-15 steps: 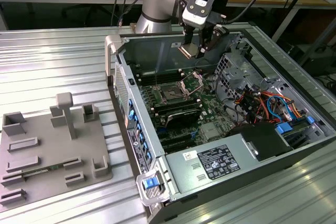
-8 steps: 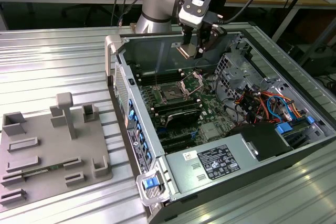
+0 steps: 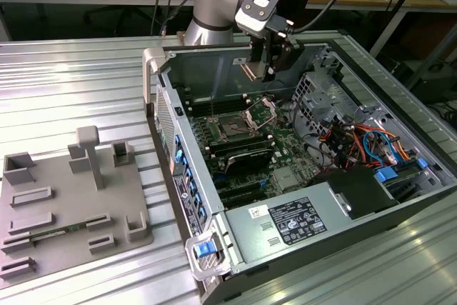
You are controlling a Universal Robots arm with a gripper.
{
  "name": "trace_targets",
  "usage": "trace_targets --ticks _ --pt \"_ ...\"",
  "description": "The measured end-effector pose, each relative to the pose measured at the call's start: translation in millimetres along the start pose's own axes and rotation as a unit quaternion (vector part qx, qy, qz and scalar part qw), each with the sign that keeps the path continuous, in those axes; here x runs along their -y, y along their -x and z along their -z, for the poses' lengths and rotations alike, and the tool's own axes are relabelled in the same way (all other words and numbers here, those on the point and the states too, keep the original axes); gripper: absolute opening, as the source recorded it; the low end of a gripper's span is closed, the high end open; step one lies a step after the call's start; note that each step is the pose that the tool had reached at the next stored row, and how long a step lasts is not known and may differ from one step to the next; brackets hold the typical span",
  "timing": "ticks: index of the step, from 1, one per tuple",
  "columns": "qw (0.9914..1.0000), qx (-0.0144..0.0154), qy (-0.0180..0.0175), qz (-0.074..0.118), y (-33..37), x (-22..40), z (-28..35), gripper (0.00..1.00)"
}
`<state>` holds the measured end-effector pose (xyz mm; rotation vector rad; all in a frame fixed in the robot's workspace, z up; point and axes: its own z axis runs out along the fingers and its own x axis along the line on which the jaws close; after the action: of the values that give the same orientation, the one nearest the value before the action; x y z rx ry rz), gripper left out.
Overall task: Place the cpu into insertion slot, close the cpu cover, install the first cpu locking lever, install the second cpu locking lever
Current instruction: 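Place the cpu into insertion slot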
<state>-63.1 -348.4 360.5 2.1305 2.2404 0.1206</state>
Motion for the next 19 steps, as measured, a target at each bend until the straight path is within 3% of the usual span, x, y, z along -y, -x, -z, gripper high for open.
trace_targets --ticks 3,5,19 --pt "0.99952 0.0028 0.0004 -0.031 0.0 0.1 -1.8 0.55" --pt "0.99923 0.0035 0.0003 -0.039 0.0 0.2 -2.4 0.55" --pt "0.99917 0.0037 0.0003 -0.041 0.1 0.2 -2.9 0.55"
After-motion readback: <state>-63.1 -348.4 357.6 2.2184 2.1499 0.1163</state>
